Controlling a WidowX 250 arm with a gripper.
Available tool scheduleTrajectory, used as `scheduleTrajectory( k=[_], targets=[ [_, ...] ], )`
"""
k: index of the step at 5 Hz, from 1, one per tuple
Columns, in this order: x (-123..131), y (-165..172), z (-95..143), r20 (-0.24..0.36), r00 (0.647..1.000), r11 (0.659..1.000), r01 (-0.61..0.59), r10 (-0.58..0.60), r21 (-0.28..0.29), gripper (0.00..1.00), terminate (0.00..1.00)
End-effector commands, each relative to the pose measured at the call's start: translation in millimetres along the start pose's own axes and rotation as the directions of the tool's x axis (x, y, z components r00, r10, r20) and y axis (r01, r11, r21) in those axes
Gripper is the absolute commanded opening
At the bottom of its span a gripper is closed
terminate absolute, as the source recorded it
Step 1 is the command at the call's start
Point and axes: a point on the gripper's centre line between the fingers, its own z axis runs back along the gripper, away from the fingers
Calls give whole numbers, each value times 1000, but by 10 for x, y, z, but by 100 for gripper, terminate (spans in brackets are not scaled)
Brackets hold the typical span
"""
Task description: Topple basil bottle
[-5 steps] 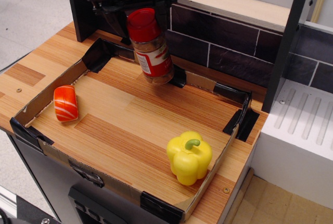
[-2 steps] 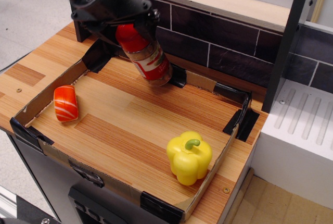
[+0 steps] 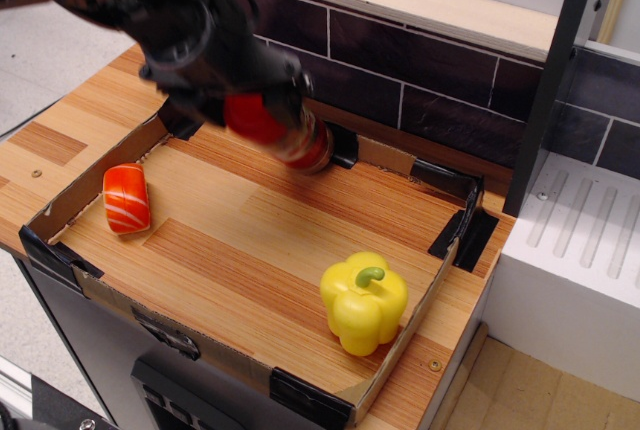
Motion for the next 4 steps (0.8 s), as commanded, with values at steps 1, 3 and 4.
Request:
scheduleTrajectory(
  k=[1,3,4],
  targets=[
    [-315,128,132,-86,995,991,52,-41,127,0,0],
    [-614,170,103,-293,956,985,25,26,169,0,0],
    [-722,160,-4,-392,917,989,-17,75,148,0,0]
  ],
)
